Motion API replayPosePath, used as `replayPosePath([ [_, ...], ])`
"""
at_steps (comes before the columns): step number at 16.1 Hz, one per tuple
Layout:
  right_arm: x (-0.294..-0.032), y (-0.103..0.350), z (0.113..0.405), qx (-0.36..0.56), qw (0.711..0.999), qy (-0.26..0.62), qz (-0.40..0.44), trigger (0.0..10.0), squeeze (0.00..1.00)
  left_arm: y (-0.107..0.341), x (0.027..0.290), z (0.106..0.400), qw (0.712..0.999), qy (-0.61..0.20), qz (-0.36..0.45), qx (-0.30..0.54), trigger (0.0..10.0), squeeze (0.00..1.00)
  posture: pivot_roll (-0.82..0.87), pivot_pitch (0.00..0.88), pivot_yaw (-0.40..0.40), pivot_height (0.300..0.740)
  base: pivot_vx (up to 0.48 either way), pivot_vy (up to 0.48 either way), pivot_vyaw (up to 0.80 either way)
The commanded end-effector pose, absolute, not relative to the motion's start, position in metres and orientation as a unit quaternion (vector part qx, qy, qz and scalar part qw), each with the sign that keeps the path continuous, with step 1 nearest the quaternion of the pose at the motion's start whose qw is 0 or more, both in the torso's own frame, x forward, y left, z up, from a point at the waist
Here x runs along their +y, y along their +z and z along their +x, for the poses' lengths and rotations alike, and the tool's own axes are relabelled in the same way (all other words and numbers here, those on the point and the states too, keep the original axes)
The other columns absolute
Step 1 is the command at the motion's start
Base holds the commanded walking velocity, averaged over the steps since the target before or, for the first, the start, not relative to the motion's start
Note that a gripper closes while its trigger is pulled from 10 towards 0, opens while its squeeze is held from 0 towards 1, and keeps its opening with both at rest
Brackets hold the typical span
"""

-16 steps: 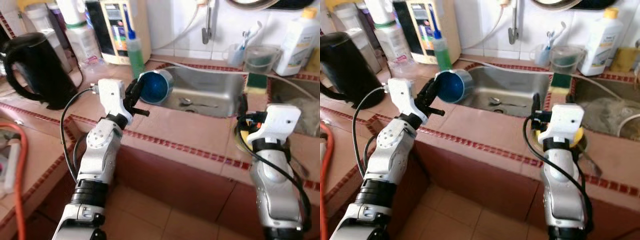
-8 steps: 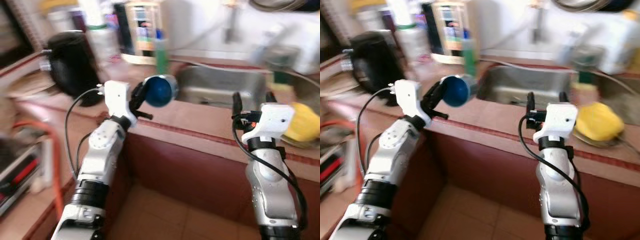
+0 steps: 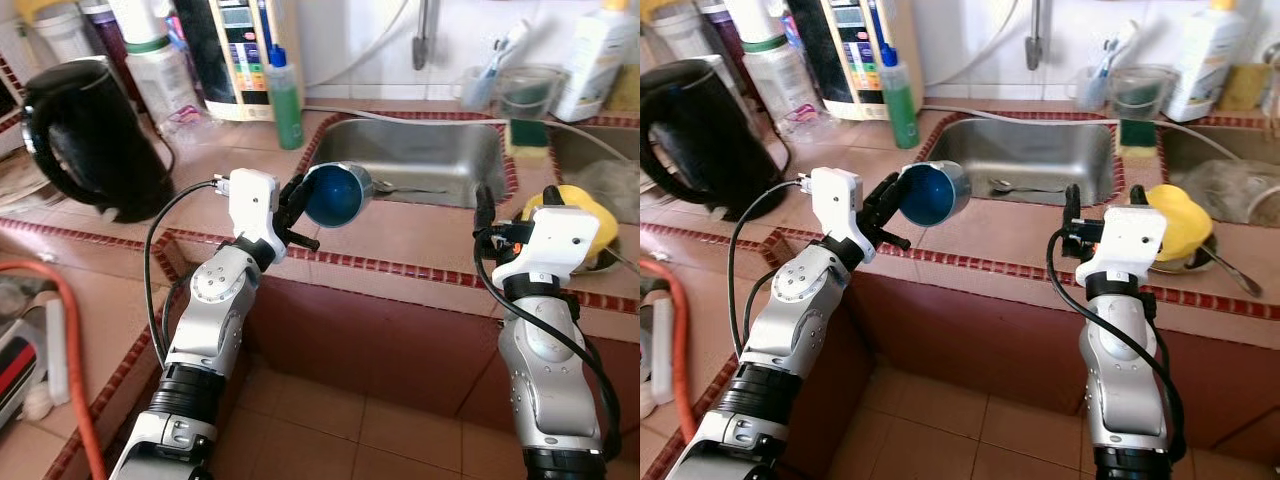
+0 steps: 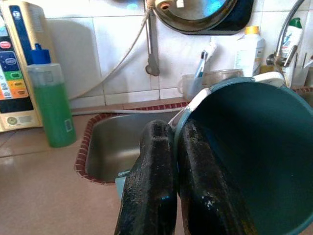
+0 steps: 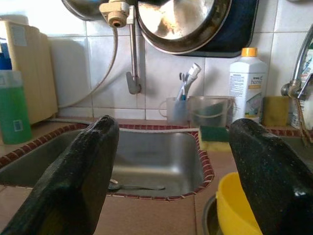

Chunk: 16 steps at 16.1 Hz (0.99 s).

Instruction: Kitchen organization

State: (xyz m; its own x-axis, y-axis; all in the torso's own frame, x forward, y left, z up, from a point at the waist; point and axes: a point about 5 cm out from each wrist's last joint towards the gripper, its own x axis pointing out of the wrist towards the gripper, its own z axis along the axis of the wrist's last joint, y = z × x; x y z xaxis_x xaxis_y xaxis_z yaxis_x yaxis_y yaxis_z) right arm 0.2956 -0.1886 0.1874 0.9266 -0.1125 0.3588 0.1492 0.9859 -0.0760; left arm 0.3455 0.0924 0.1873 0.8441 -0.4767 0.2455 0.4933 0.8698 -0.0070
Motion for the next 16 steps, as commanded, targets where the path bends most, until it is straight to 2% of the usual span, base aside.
replayPosePath([
  [1,-0.1831,0.1875,0.2976,-0.176,0.982,-0.056,-0.047,10.0,0.0,0.1937,0.0998,0.3462,0.96,-0.244,-0.028,-0.131,10.0,0.0,-0.24,0.0,0.13,0.74,0.0,0.0,-0.71],
  [5,-0.1815,0.187,0.2979,-0.175,0.982,-0.053,-0.048,10.0,0.0,0.1955,0.1001,0.3461,0.958,-0.251,-0.021,-0.136,10.0,0.0,-0.24,0.0,0.13,0.74,0.0,0.0,-0.71],
  [16,-0.1827,0.1853,0.2971,-0.17,0.982,-0.058,-0.048,10.0,0.0,0.1948,0.0992,0.3465,0.959,-0.252,-0.016,-0.13,10.0,0.0,-0.24,0.0,0.133,0.74,0.378,0.0,-0.71],
])
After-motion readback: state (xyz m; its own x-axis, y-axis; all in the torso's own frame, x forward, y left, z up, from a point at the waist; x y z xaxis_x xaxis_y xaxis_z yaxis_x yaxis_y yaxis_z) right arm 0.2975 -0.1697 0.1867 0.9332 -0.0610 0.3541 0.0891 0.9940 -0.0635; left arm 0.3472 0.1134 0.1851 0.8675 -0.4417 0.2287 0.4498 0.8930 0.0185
